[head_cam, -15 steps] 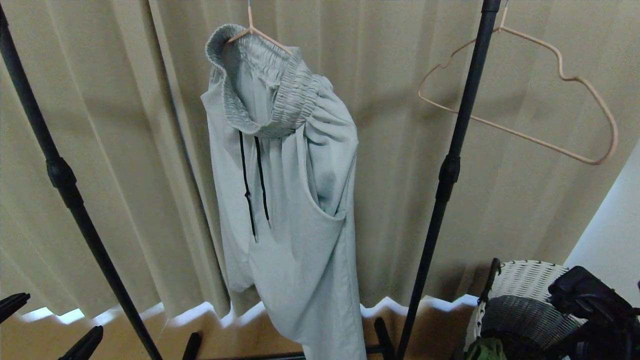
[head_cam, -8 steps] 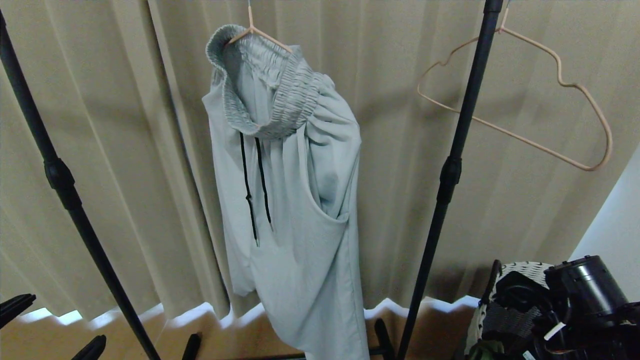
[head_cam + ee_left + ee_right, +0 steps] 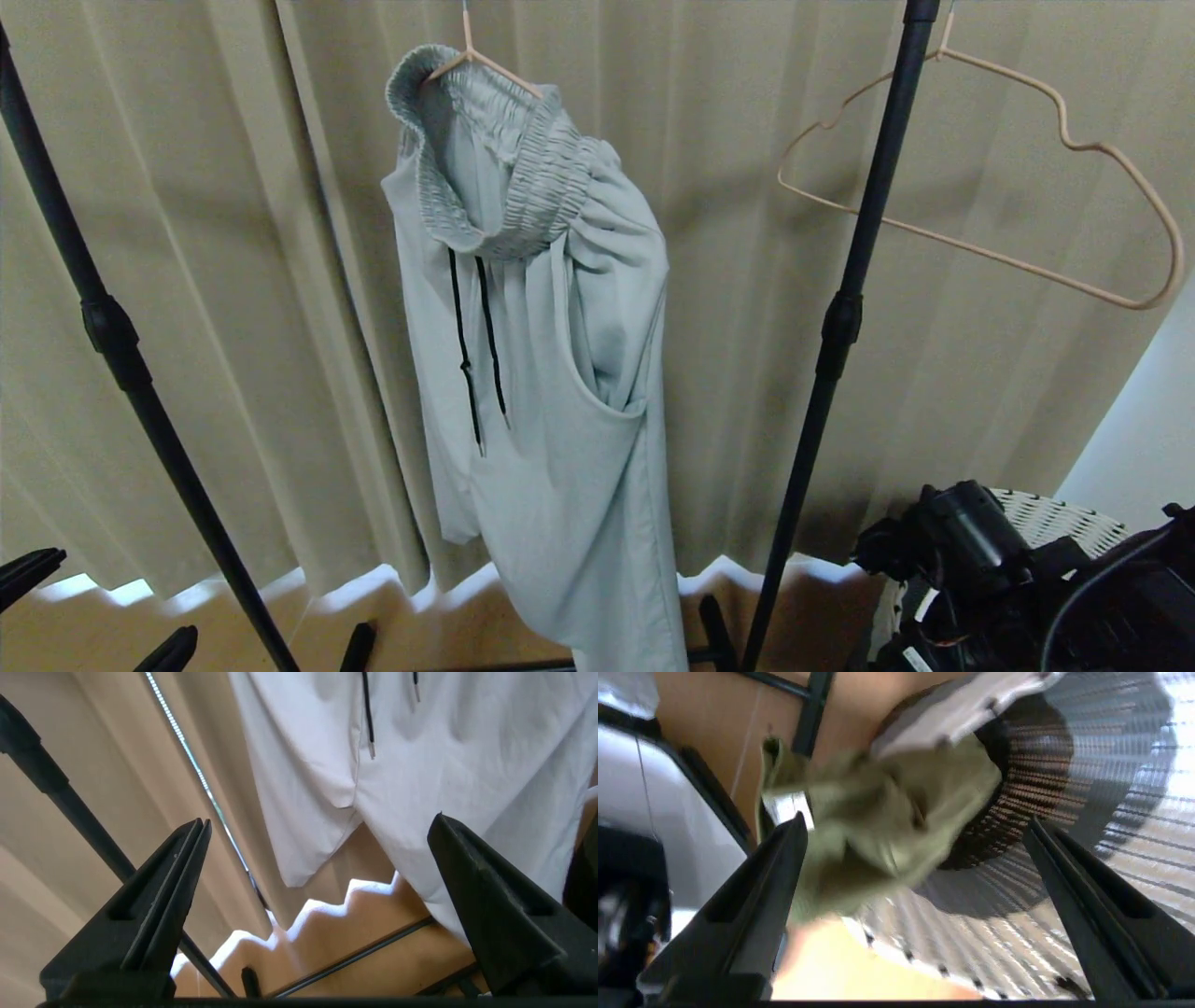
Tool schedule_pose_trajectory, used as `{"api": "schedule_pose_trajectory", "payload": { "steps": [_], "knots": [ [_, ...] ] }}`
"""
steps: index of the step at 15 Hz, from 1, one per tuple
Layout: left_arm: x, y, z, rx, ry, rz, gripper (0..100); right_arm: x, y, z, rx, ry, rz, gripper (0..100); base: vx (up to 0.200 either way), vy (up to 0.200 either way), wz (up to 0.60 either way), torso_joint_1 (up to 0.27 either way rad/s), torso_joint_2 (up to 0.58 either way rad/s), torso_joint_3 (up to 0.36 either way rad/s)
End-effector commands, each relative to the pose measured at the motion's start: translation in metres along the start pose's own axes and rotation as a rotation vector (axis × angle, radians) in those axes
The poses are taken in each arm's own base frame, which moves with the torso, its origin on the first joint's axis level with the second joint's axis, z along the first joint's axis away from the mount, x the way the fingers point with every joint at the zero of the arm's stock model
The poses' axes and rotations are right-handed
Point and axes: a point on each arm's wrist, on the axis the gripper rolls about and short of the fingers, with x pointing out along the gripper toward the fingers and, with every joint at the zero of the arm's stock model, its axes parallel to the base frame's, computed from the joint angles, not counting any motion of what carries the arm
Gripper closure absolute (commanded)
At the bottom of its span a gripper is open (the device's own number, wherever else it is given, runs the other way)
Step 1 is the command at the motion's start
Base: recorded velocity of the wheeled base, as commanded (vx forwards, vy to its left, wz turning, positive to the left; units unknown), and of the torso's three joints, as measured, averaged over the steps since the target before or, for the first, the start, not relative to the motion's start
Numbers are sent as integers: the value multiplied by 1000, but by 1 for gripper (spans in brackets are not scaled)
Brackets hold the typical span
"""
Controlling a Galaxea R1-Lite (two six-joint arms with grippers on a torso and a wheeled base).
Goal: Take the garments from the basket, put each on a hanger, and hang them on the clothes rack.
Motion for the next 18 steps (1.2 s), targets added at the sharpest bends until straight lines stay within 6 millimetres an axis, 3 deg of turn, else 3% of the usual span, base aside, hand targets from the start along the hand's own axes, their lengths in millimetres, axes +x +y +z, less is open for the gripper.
{"api": "schedule_pose_trajectory", "payload": {
  "steps": [1,5,12,15,18],
  "knots": [
    [0,0,0,0,-1,0,0,16,4,5,-12,53,-7,0,0,0,0,0,0,0],
    [0,0,-1,-1,3,-1,0,19,-3,0,8,86,-49,0,0,0,0,0,0,0],
    [0,0,-1,-1,3,-1,0,3,-18,-17,51,127,-79,0,0,0,0,0,0,0],
    [0,0,-1,0,0,0,0,7,-21,-16,69,132,-84,0,0,0,0,0,0,0],
    [-1,0,0,0,-4,1,0,30,-17,-10,82,95,-88,0,0,0,0,0,0,0]
  ]
}}
